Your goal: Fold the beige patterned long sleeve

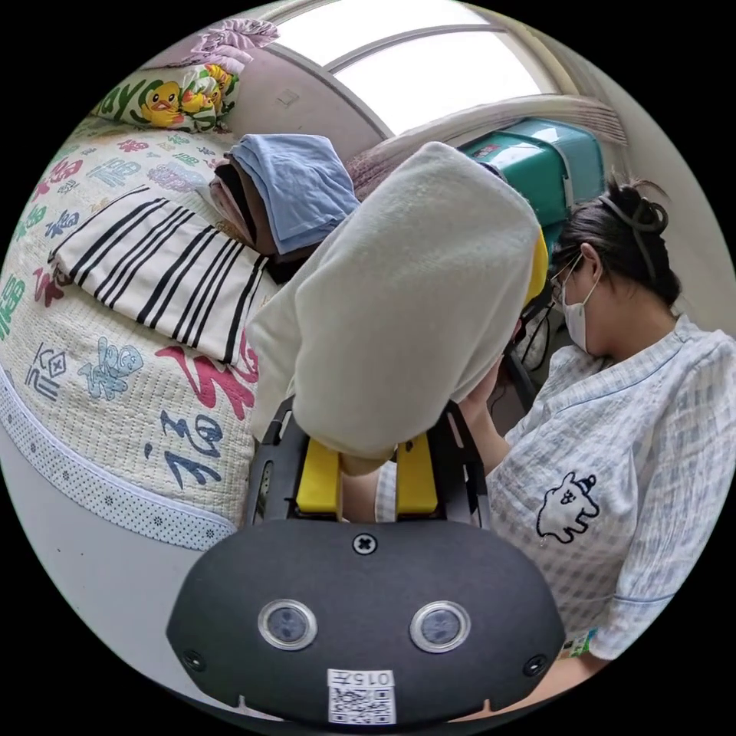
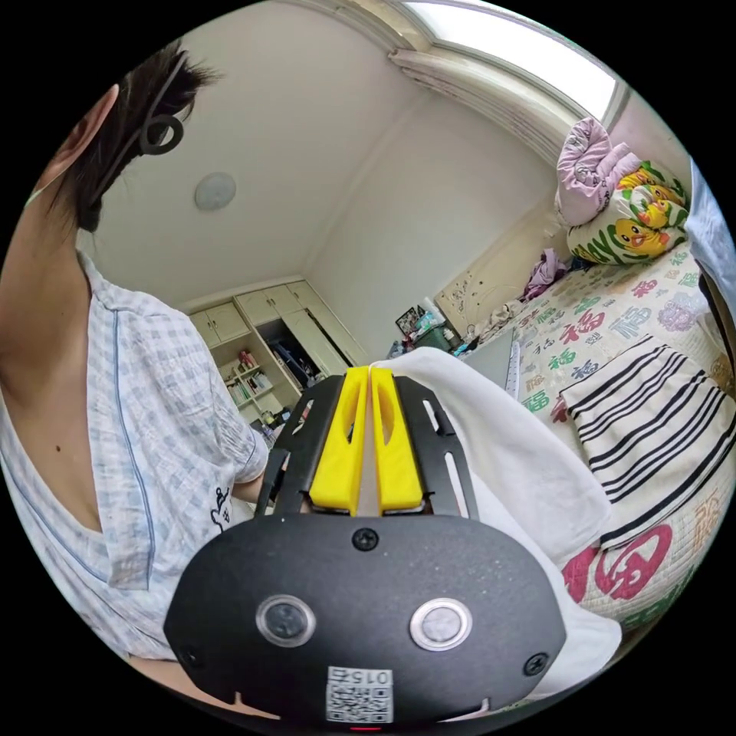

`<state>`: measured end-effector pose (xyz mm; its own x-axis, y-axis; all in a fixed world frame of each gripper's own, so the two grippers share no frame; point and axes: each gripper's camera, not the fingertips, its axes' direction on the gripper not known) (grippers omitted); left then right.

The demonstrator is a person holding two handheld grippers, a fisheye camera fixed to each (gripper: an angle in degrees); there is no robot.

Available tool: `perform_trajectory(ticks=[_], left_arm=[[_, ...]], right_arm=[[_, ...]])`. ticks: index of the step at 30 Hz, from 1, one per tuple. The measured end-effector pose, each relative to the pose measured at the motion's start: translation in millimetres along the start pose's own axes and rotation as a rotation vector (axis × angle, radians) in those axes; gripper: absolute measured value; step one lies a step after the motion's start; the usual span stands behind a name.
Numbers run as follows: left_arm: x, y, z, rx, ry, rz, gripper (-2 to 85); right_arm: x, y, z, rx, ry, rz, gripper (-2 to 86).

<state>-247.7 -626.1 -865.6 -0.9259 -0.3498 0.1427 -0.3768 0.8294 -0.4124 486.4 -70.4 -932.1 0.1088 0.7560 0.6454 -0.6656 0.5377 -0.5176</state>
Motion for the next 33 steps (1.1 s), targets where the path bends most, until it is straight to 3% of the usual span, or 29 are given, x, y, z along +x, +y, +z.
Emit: perform_trajectory(ticks=[9,16,24,33], left_arm=[[32,150,-69,0.282,-0.067,0.018,9.4],[134,272,-124,0.502,-0.121,0.015,9.6],[290,389,-183,0.714,-0.238,0.201,9.7],[402,520,-237,0.964,-0.28,0.178,9.8]], right_arm=[[-29,-26,40,-0.061,-0.136,-0.065,-0.2],[-159,-67,47,-0.091,-0.179,-0.145,-0.1],[-307,-143,35,-0.088,-0.269,-0.283,-0.3],[-433,-212,55,-0.206,-0.305,-0.355,-0.3]])
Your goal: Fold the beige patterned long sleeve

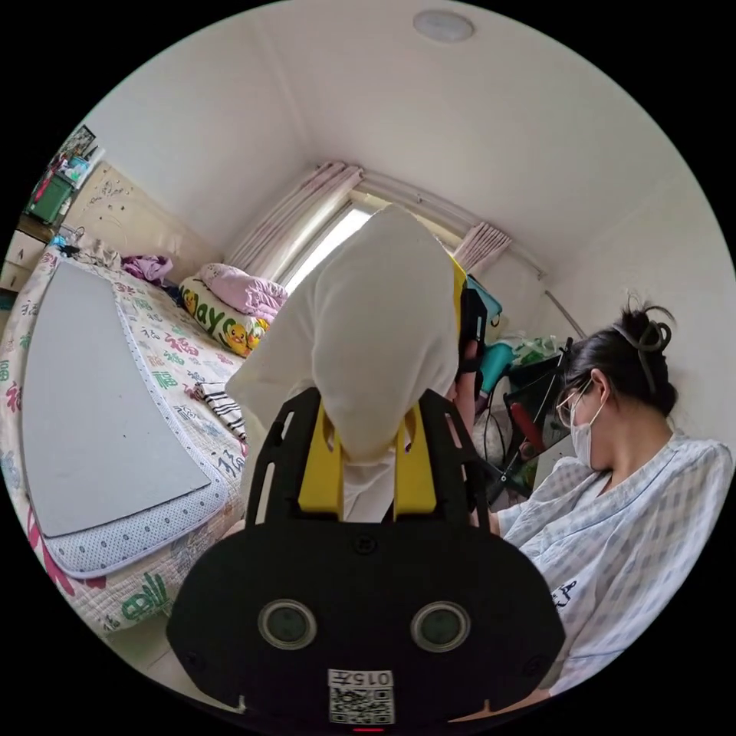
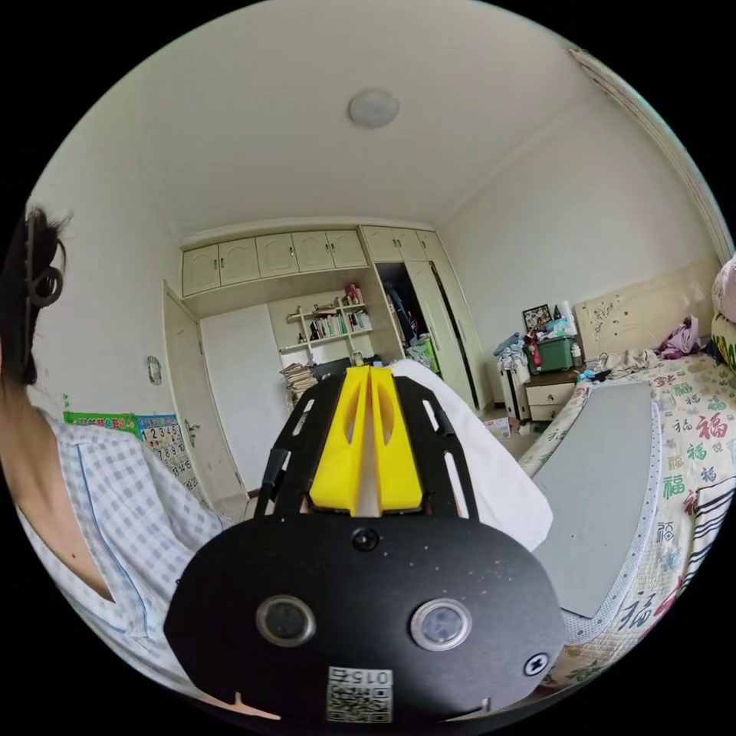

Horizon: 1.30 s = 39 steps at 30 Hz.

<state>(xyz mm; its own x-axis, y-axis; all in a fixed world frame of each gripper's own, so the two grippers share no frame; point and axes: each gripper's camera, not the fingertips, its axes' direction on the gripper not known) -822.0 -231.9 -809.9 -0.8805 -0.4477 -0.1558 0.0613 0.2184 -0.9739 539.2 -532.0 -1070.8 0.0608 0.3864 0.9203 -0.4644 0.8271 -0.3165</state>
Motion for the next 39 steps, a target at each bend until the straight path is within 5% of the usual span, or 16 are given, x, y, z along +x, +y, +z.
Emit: perform_trajectory(ticks=[12,27,39], left_arm=[[83,14,-130,0.149,-0.074,0.008,9.6],[111,15,-195,0.198,-0.131,0.005,9.7],[15,-39,-205,0.33,-0.323,-0.149,10.0]], right_arm=[[-71,-83,29,-0.132,-0.022,-0.057,-0.4],[-67,-140,36,-0.225,-0.011,-0.034,-0.4],[135,-200,123,-0.367,0.099,0.119,-0.4]])
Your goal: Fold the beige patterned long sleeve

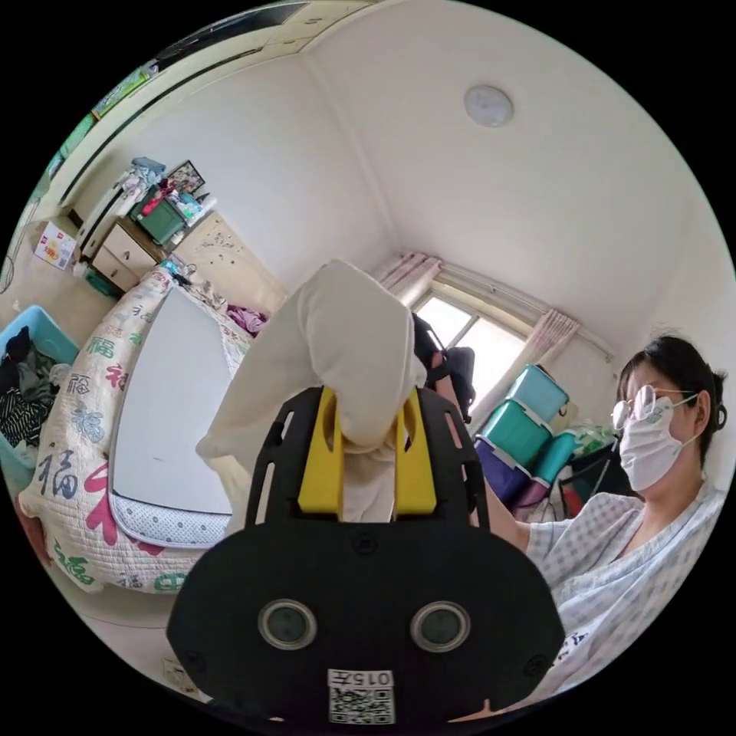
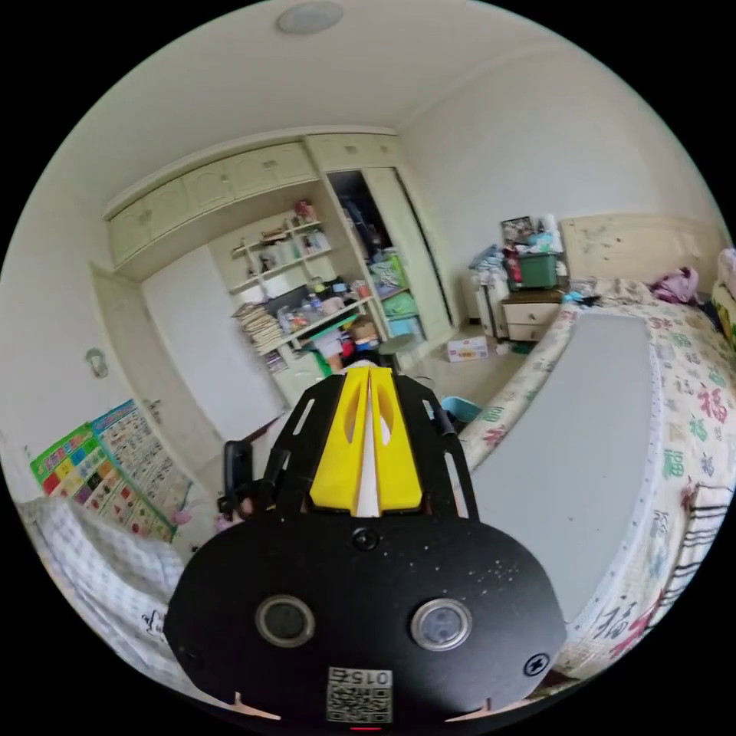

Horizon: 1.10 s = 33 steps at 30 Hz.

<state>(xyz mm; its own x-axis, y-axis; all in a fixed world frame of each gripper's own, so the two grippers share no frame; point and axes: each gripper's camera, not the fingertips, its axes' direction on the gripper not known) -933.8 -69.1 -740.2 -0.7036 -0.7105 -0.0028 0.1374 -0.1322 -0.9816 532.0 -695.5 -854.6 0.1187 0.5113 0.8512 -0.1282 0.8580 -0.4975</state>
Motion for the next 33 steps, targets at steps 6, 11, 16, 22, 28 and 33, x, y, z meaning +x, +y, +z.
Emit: perform_trajectory(ticks=[6,11,16,22,28,33], left_arm=[[-86,-8,81,-0.065,-0.366,-0.083,10.7],[-179,22,183,-0.414,-0.492,-0.301,12.6],[-168,31,198,-0.5,-0.385,-0.184,13.0],[-156,7,128,-0.428,-0.533,-0.074,12.4],[-223,-17,87,-0.341,-0.725,-0.237,16.4],[-268,-26,111,-0.404,-0.782,-0.362,17.5]], right_arm=[[212,5,10,-0.043,0.251,0.342,0.2],[286,61,66,-0.187,0.052,0.38,6.1],[281,85,123,-0.348,-0.036,0.336,10.9],[254,49,124,-0.414,0.229,0.211,14.7],[219,26,145,-0.554,0.208,0.159,16.3],[189,16,182,-0.675,0.194,0.067,16.1]])
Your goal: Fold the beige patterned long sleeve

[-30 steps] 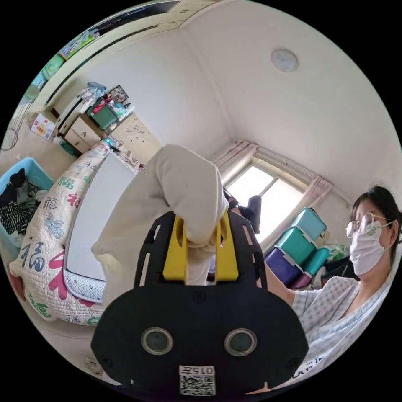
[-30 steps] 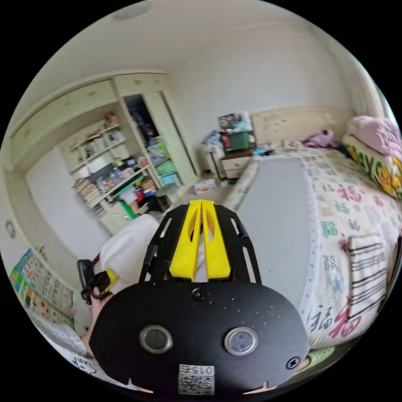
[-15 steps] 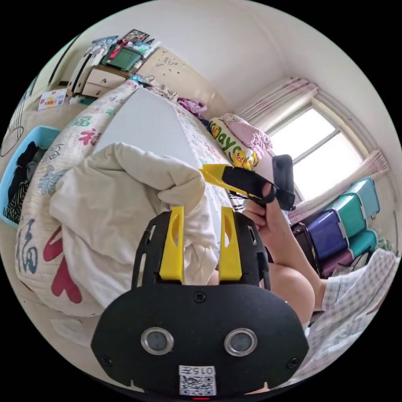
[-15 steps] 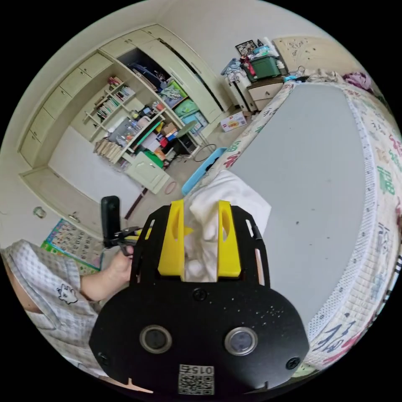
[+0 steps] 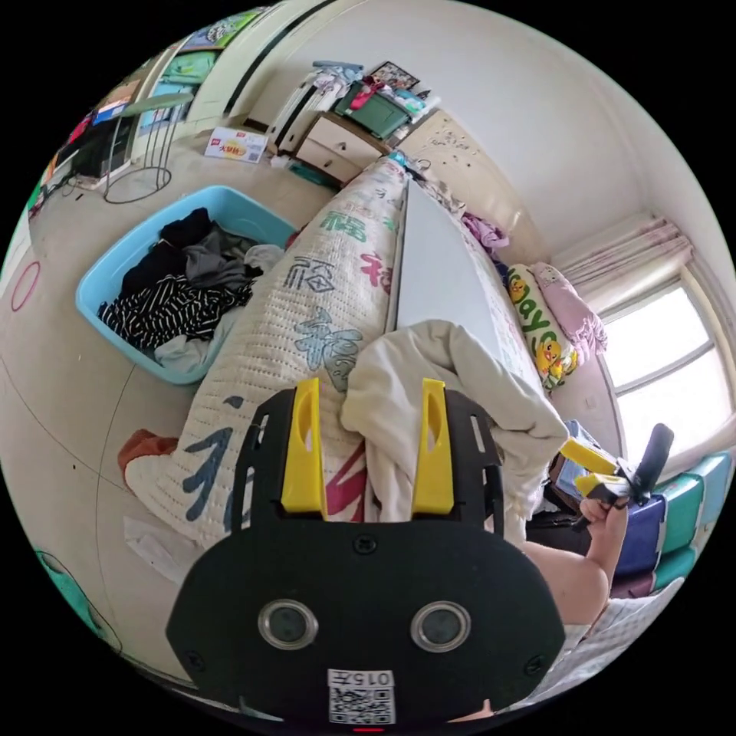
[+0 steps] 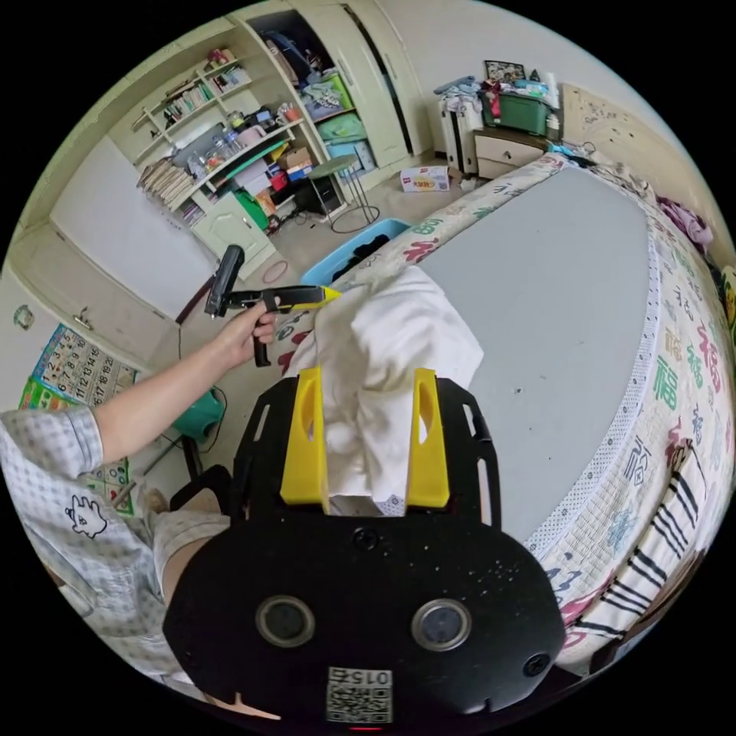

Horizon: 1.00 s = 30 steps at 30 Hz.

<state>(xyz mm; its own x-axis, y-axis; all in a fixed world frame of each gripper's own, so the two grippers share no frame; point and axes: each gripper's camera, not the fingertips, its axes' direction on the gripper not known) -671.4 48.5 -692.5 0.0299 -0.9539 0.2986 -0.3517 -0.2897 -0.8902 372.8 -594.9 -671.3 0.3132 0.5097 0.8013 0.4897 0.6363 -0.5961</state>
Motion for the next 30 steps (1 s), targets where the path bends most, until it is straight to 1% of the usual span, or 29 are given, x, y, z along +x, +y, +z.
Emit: perform_trajectory(ticks=[1,3,4,5,7,8,10,12,15,19,21,23,26,30], left_arm=[[3,-2,4,-0.013,-0.008,0.006,17.2],[18,-6,23,-0.095,-0.048,0.055,15.1],[21,-6,25,-0.102,-0.078,0.066,14.3],[29,-5,26,-0.109,-0.145,0.083,11.7],[36,-5,27,-0.148,-0.088,0.104,8.4],[36,-5,25,-0.175,-0.059,0.065,7.1],[44,-1,12,-0.141,-0.056,0.087,6.4],[64,6,-15,-0.083,-0.057,0.162,6.0],[99,19,-61,0.015,-0.078,0.298,5.5],[142,39,-121,0.147,-0.07,0.444,4.8],[169,55,-158,0.237,-0.057,0.519,4.7],[186,69,-185,0.305,-0.042,0.568,4.7],[209,91,-225,0.41,0.003,0.631,4.7],[240,119,-264,0.538,0.025,0.715,4.7]], right_arm=[[-5,-7,11,-0.033,0.024,-0.008,15.8],[-8,-16,39,-0.118,0.077,-0.035,13.7],[-8,-19,59,-0.179,0.129,-0.061,12.2],[-7,-19,73,-0.212,0.18,-0.078,11.0],[-5,-17,71,-0.186,0.162,-0.083,8.9],[-3,-14,63,-0.163,0.138,-0.052,6.8],[1,-4,47,-0.126,0.087,-0.002,5.2],[3,12,23,-0.049,0.087,0.044,4.3],[-3,47,-28,0.065,0.179,0.079,3.4],[-15,91,-114,0.204,0.212,0.117,2.5],[-29,106,-148,0.255,0.257,0.107,2.3],[-54,127,-191,0.349,0.277,0.075,2.2],[-82,154,-237,0.481,0.255,0.046,2.0],[-114,173,-274,0.588,0.235,-0.009,2.0]])
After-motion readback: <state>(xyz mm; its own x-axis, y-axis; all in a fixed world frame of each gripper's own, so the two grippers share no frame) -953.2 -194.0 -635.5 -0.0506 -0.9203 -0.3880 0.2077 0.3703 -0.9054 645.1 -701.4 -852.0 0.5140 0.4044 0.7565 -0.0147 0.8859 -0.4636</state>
